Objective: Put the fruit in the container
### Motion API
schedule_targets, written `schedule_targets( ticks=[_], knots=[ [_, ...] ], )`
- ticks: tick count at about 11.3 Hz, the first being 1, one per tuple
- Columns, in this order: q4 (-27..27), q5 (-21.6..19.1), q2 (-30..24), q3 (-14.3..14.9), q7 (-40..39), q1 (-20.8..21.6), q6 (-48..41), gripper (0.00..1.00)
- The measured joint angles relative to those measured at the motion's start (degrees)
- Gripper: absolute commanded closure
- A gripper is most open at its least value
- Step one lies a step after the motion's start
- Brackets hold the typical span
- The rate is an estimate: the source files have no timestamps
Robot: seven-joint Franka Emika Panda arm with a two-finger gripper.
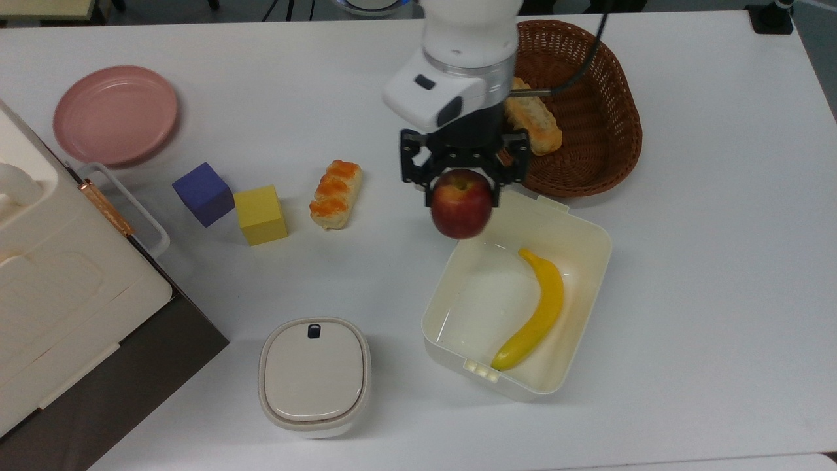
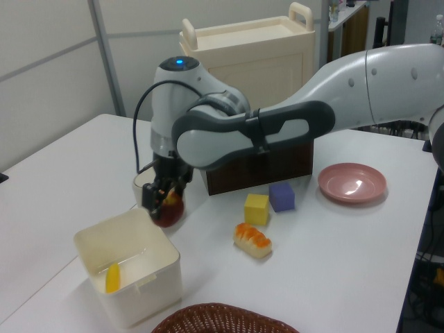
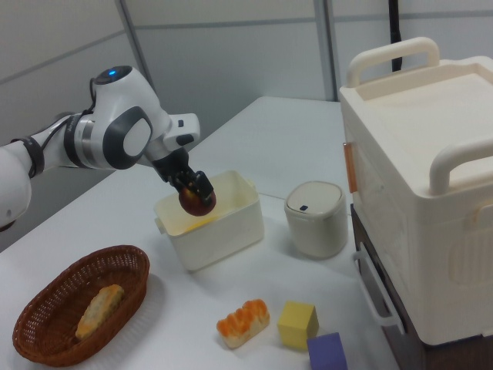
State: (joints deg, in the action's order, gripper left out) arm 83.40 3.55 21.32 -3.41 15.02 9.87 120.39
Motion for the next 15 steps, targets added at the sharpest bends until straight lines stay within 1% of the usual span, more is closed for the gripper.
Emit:
schedule_targets(
  ticks=[1,2,3,8,10,12,14,15],
  knots=[
    [0.04,0.00,0.54,-0.01,0.18,0.98,2.41,0.12],
    [0.09,0.00,1.06,-0.01,0.22,1.48,3.98,0.02],
    [0.11,0.00,1.51,-0.01,0.23,1.64,4.57,0.00],
    [0.12,0.72,2.34,0.00,0.23,2.26,4.70,0.00],
    [0.07,0.79,2.19,0.61,0.23,1.94,4.70,0.00],
    [-0.01,1.02,1.08,1.05,0.22,-0.94,3.36,0.00],
    [-0.04,1.61,-1.12,1.20,-0.17,-5.10,-2.33,0.00],
    [-0.04,2.64,-2.17,1.28,-0.22,-6.53,-6.17,0.00]
  ],
)
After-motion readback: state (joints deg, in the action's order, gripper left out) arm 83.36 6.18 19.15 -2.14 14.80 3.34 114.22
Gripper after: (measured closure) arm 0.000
